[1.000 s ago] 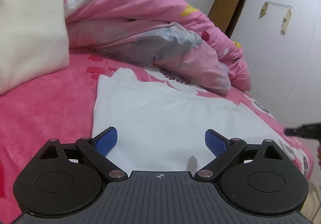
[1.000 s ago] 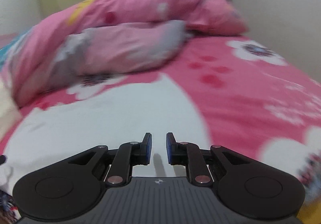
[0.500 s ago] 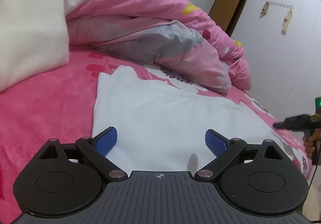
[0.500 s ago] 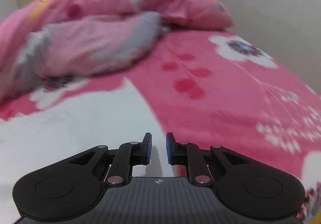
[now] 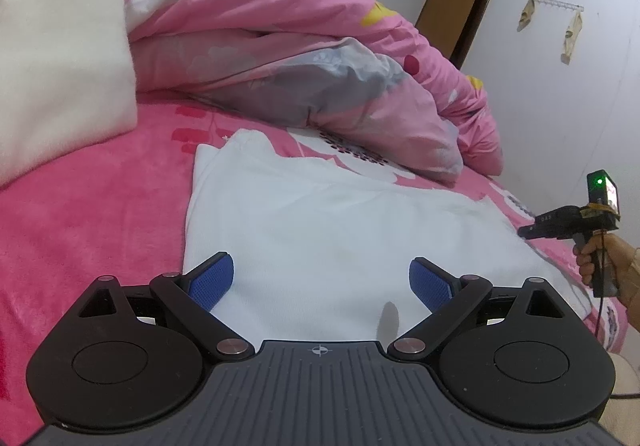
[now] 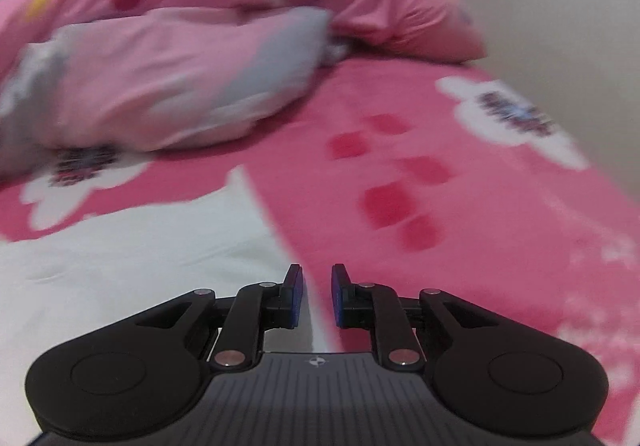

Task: Fold clothes

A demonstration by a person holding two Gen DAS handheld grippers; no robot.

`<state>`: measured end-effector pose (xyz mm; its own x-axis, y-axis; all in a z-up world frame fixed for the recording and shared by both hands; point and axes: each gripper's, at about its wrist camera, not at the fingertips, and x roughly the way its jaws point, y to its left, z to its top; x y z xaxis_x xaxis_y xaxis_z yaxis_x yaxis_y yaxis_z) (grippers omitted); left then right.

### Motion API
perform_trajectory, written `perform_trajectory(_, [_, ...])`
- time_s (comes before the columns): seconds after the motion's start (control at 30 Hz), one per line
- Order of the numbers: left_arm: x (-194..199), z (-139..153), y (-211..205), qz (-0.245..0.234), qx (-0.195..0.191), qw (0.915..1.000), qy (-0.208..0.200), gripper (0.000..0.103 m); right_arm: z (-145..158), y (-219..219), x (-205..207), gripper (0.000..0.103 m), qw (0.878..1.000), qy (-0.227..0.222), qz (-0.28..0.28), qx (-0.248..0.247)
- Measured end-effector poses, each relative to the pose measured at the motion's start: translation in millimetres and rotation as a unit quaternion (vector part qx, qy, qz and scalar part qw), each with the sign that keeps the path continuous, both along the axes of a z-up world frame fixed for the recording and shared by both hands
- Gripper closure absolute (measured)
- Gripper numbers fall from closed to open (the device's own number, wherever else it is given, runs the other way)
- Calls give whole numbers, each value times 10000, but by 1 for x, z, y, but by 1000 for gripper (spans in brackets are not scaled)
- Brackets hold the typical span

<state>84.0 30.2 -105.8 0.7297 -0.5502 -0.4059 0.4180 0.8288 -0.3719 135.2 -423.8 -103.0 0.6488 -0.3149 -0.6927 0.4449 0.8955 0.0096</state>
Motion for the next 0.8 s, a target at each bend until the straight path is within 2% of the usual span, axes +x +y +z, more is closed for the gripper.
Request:
perform_trajectory(0.07, [0, 1, 0, -1, -17, 10000, 14, 7, 8, 5, -6, 86, 9999, -61, 59, 70])
perform_trajectory(0.17, [0, 1, -1, 0, 6, 10000, 15, 7, 20, 43, -11, 86, 9959, -260, 823, 273])
perform_trajectory(0.3, [-1, 1, -2, -8, 72, 10000, -11, 7, 23, 99, 2, 87, 9778, -222, 1989, 626])
perform_trajectory(0.4, [-1, 1, -2, -7, 73, 10000, -12, 7, 14, 132, 27, 87, 9656, 6, 2510, 682])
perform_trajectory(0.53, [-2, 2, -1, -6, 80, 10000, -6, 7, 1, 144, 53, 87, 9730, 165, 2285, 264])
perform_trajectory(0.63, [-2, 2, 1, -12, 69, 10000, 8, 7, 11, 142, 54, 86, 9820, 23, 1879, 202])
perform_trajectory(0.7, [-1, 3, 2, -19, 47, 10000, 38, 7, 20, 155, 46, 86, 9744, -82, 2219, 353])
perform_trajectory(0.8, [-1, 4, 3, -24, 10, 10000, 84, 7, 26, 193, 41, 86, 9494, 72, 3082, 596])
